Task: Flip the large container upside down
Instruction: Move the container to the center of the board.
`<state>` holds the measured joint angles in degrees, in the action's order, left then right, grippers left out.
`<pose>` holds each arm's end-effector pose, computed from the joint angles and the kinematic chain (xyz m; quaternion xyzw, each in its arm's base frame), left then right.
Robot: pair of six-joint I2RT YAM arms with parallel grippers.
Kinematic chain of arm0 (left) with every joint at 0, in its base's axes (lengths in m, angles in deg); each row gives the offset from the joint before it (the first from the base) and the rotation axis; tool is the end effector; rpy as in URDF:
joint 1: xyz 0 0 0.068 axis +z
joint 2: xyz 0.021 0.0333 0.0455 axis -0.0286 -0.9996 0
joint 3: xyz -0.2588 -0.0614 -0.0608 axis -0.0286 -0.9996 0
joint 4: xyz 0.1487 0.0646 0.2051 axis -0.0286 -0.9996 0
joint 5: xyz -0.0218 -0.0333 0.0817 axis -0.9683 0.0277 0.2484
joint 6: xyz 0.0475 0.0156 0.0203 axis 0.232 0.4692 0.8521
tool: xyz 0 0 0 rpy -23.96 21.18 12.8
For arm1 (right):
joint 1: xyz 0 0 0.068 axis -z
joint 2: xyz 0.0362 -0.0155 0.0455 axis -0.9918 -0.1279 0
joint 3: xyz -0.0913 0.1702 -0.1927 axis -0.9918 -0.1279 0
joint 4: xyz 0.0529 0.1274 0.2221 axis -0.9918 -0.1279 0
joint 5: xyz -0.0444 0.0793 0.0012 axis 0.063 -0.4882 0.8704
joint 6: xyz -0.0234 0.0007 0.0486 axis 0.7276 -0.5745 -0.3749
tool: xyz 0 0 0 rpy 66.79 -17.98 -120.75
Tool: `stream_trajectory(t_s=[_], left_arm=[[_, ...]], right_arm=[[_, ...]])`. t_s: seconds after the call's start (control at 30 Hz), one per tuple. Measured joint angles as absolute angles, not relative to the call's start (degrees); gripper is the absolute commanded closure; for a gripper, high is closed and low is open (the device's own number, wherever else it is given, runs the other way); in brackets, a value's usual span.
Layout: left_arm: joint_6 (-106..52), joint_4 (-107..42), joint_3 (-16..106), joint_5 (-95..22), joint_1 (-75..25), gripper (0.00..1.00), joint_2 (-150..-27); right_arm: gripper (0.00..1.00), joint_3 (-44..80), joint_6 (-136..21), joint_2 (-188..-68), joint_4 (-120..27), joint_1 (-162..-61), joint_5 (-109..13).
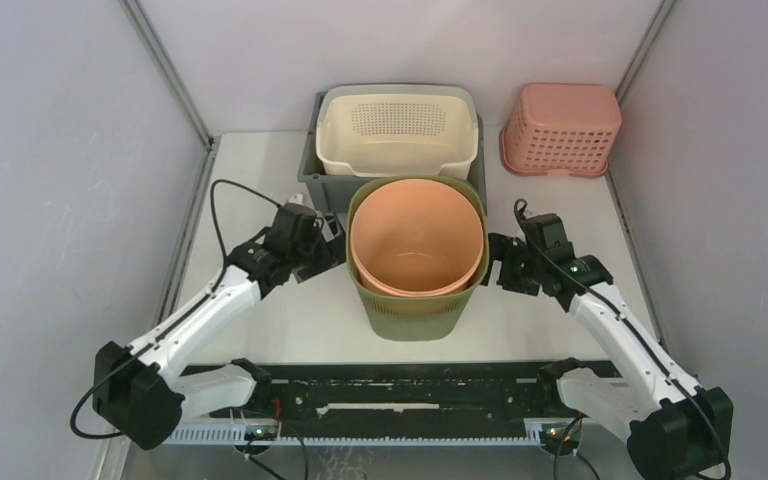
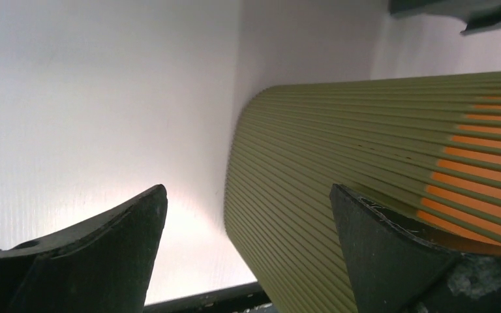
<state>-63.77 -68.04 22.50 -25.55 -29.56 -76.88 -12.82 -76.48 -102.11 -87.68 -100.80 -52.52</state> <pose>0.1974 -0.1174 0.2702 -0.1484 0.9176 -0.2179 0.2975 0.1764 0.0657 0.2593 0.0307 0.9407 0.2140 0.2616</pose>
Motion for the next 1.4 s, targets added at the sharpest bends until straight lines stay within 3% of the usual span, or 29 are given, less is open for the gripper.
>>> stream_trajectory(t_s=[0.47, 1.4], left_arm=[[-61.3, -60.8, 27.6, -26.2, -24.3, 0.00, -85.7], [-59.7, -59.2, 28.5, -22.7, -19.6, 0.00, -90.7]], right_arm=[[0.07, -11.7, -77.8, -117.1, -83.4, -102.3, -51.7], [0.05, 20.2, -73.9, -141.2, -81.5, -98.4, -50.8]])
